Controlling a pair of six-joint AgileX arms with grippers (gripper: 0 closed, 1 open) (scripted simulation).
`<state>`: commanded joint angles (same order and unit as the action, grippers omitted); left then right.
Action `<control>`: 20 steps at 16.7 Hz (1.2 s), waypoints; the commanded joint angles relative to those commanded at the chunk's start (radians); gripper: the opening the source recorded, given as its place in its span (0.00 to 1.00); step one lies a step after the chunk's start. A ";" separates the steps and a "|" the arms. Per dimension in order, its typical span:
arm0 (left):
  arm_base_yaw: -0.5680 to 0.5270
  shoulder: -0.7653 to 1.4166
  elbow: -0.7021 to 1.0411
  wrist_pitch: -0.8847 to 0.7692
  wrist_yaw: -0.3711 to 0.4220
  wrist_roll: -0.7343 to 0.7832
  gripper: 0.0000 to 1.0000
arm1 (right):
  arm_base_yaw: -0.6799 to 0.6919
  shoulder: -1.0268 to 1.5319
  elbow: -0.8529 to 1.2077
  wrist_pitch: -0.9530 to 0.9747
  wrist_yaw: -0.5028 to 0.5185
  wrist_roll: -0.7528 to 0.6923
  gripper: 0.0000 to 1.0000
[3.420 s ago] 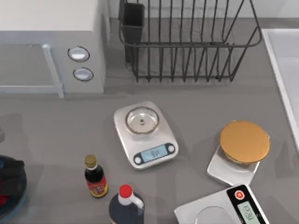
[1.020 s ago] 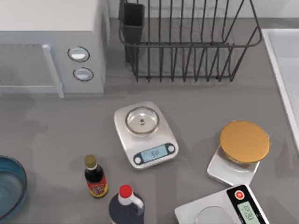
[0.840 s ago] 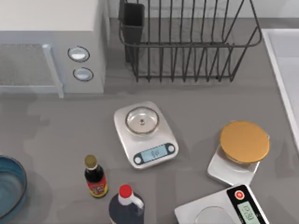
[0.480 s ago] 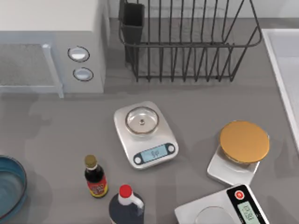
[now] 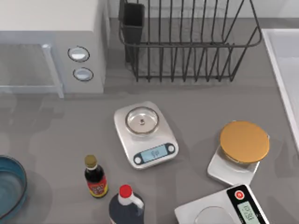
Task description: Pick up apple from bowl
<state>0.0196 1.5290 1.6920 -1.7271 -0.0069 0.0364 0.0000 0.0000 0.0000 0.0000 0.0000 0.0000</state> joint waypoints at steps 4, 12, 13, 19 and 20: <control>-0.255 0.133 0.031 0.086 0.002 -0.252 0.00 | 0.000 0.000 0.000 0.000 0.000 0.000 1.00; -0.754 0.360 0.051 0.298 0.007 -0.746 0.00 | 0.000 0.000 0.000 0.000 0.000 0.000 1.00; -0.777 0.372 0.050 0.313 0.008 -0.768 0.00 | 0.000 0.000 0.000 0.000 0.000 0.000 1.00; -0.786 0.374 0.046 0.323 0.008 -0.777 0.00 | 0.000 0.000 0.000 0.000 0.000 0.000 1.00; -0.787 0.375 0.035 0.335 0.007 -0.773 0.00 | 0.000 0.000 0.000 0.000 0.000 0.000 1.00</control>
<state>-0.7670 1.9040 1.7275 -1.3925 0.0003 -0.7364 0.0000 0.0000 0.0000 0.0000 0.0000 0.0000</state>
